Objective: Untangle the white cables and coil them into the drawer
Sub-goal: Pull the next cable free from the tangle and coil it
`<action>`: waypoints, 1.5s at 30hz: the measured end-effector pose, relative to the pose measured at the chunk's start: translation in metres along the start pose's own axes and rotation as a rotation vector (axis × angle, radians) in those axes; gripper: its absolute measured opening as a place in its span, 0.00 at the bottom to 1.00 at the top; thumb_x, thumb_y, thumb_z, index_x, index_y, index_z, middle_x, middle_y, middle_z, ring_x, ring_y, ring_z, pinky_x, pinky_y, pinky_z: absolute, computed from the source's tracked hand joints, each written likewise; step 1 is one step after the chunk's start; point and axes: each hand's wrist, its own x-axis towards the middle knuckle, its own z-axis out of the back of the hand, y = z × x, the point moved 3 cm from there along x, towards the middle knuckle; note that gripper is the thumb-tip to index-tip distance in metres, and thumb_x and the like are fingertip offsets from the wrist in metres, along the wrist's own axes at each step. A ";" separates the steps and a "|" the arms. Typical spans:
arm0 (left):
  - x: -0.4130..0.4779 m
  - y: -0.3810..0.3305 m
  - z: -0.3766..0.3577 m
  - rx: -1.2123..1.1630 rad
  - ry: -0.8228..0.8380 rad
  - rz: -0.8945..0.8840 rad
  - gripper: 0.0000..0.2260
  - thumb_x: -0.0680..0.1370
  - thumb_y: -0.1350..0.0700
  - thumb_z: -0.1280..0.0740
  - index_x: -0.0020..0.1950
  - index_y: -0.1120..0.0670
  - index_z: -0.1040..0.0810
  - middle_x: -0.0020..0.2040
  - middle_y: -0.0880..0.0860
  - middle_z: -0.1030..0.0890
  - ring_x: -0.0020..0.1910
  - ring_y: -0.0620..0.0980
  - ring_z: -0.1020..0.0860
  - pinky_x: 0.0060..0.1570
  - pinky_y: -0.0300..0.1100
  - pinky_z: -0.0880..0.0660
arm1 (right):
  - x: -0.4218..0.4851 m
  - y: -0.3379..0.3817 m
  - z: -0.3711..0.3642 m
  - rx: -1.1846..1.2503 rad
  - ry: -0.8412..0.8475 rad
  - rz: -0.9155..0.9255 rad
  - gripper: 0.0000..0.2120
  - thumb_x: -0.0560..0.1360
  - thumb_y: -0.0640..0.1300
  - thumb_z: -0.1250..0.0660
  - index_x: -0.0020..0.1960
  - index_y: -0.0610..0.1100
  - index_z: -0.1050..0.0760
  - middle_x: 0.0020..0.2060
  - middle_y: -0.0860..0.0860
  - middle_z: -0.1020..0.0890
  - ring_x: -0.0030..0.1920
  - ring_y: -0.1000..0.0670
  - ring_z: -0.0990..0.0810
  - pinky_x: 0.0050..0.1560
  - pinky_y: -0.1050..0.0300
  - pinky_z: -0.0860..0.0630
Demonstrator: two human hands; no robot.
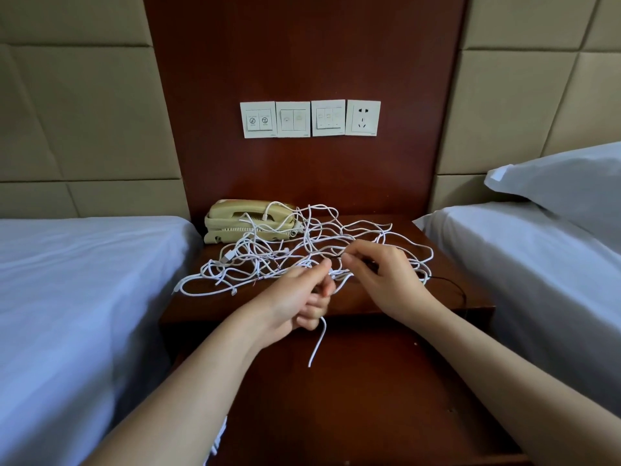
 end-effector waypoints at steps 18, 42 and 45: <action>0.000 -0.015 0.006 -0.358 -0.114 -0.176 0.16 0.83 0.53 0.48 0.36 0.55 0.36 0.25 0.46 0.41 0.20 0.41 0.42 0.20 0.32 0.42 | -0.022 0.031 -0.021 -0.512 0.451 0.047 0.13 0.81 0.50 0.45 0.58 0.49 0.24 0.47 0.48 0.19 0.49 0.45 0.22 0.47 0.51 0.27; -0.006 -0.007 -0.030 -0.269 0.134 -0.015 0.28 0.79 0.38 0.55 0.31 0.57 0.34 0.20 0.47 0.40 0.17 0.41 0.44 0.18 0.32 0.44 | 0.003 0.022 0.015 0.020 0.027 -0.019 0.11 0.74 0.45 0.31 0.35 0.44 0.25 0.26 0.45 0.22 0.28 0.49 0.26 0.34 0.53 0.30; -0.009 -0.009 -0.033 -0.309 0.218 -0.030 0.27 0.79 0.40 0.53 0.28 0.55 0.33 0.19 0.47 0.40 0.16 0.40 0.44 0.17 0.32 0.43 | 0.004 0.015 0.017 0.084 0.025 -0.061 0.12 0.74 0.44 0.31 0.34 0.42 0.26 0.23 0.49 0.30 0.25 0.56 0.36 0.28 0.64 0.40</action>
